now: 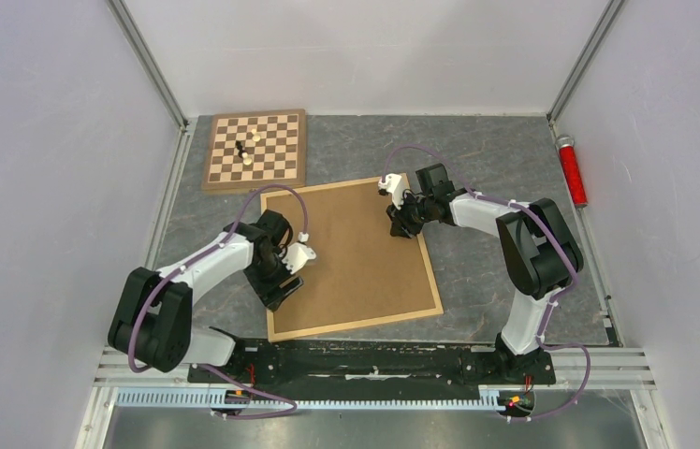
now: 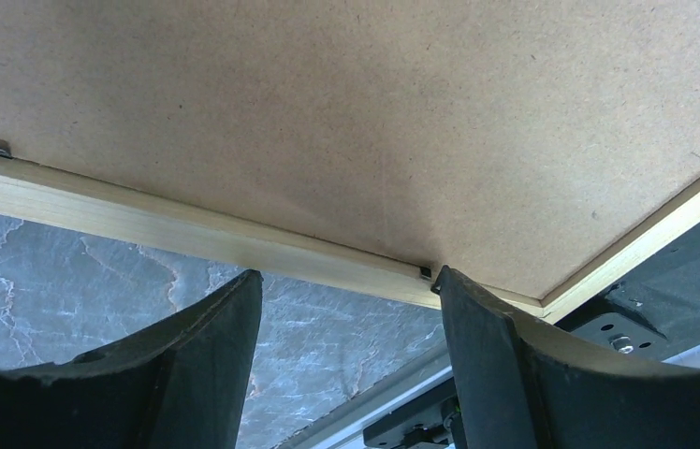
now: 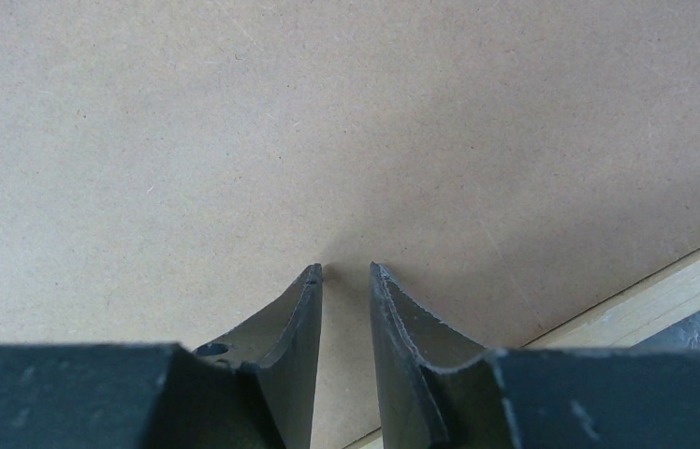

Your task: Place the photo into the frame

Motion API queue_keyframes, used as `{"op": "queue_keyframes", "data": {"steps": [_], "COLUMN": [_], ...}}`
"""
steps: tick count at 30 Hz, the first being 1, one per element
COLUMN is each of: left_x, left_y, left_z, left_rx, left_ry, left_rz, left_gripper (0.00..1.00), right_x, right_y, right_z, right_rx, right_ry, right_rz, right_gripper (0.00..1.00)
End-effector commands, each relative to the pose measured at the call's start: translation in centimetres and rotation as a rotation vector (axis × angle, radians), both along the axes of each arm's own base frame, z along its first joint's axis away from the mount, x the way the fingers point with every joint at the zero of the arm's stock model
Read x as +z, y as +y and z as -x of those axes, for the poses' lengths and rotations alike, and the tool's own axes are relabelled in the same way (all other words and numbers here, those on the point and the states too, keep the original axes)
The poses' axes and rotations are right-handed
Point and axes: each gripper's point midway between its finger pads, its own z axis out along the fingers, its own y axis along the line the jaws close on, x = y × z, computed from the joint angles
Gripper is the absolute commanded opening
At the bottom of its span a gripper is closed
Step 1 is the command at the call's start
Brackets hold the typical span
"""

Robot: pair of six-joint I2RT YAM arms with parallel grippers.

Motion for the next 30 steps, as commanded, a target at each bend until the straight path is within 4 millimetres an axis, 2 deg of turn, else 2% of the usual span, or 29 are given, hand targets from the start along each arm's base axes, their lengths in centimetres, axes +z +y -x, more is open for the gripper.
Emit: {"op": "queue_keyframes", "data": {"steps": [1, 13, 23, 30], "left_x": [-0.4, -1.2, -0.4, -0.2], "left_y": [0.0, -0.1, -2.9, -3.6], "left_z": [-0.3, -1.1, -2.6, -2.8], "left_rx": [0.022, 0.020, 0.030, 0.034], "left_ry": [-0.009, -0.021, -0.019, -0.027], "left_rz": [-0.013, -0.029, 0.077, 0.100], "left_gripper": [0.75, 0.75, 0.75, 0.75], "right_x": [-5.5, -5.6, -5.5, -5.5], "right_y": [-3.6, -3.6, -3.6, -3.5], "right_z": [7.2, 7.2, 7.2, 7.1], "right_rx": [-0.019, -0.018, -0.021, -0.021], "right_ry": [0.293, 0.296, 0.299, 0.297], "right_rz": [0.180, 0.180, 0.177, 0.177], "right_gripper": [0.28, 0.28, 0.28, 0.27]}}
